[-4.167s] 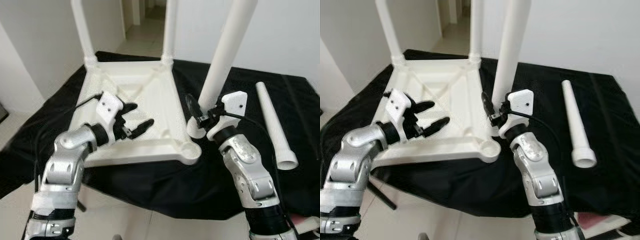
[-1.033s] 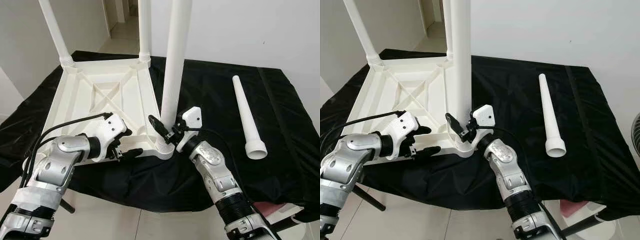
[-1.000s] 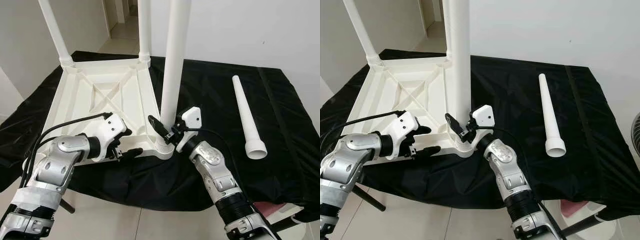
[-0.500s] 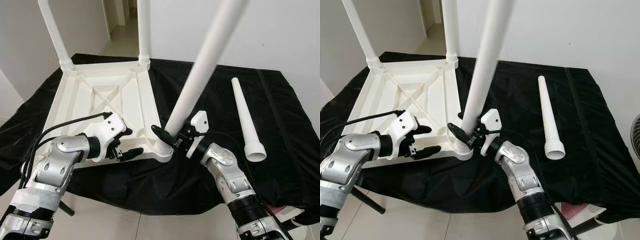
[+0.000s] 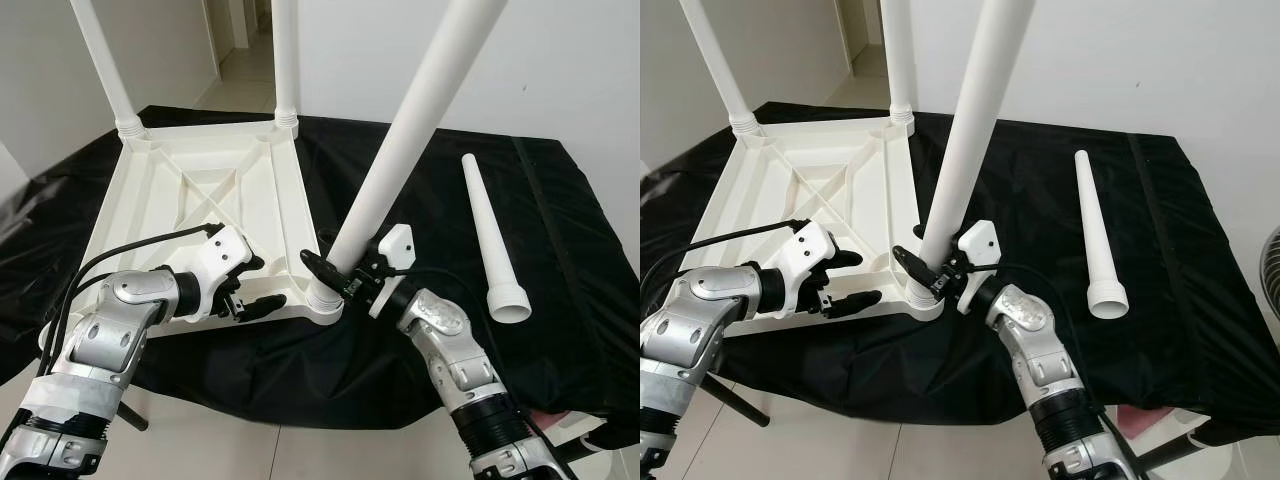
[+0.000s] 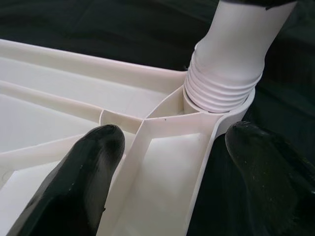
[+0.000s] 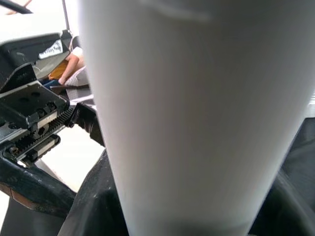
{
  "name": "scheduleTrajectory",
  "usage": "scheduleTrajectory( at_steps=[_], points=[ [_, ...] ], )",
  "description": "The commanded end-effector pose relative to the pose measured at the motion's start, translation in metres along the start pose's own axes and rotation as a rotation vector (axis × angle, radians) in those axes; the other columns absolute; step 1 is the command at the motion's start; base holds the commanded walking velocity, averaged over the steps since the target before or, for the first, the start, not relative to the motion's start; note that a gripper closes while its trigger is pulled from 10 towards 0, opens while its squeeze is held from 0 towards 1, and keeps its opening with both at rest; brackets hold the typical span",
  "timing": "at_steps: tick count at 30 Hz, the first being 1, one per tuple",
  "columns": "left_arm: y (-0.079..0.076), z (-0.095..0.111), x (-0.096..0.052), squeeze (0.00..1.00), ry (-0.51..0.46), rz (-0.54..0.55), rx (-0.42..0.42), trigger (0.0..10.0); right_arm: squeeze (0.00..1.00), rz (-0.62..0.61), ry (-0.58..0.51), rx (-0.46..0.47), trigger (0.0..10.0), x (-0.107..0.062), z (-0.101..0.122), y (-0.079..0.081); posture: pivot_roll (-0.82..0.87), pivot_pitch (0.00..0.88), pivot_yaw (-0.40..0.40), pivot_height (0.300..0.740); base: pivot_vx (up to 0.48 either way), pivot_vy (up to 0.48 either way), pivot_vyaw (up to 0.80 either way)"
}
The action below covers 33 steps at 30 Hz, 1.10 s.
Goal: Building children table
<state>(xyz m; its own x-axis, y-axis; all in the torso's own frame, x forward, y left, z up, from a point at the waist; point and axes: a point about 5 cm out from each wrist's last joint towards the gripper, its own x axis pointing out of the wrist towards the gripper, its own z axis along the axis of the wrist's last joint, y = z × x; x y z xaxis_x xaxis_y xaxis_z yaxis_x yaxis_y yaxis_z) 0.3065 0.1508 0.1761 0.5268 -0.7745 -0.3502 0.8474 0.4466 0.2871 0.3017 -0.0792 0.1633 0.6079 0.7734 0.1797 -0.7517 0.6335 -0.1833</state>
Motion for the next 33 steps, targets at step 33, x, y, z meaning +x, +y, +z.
scheduleTrajectory(
  at_steps=[33],
  points=[
    [0.011, -0.003, -0.002, 0.0, 0.005, 0.098, -0.002, 10.0, 0.0, -0.585, 0.461, -0.027, 10.0, -0.027, -0.055, 0.0, -0.05, 0.112, 0.069, 0.74, 0.0, 0.0, 0.0]
  ],
)
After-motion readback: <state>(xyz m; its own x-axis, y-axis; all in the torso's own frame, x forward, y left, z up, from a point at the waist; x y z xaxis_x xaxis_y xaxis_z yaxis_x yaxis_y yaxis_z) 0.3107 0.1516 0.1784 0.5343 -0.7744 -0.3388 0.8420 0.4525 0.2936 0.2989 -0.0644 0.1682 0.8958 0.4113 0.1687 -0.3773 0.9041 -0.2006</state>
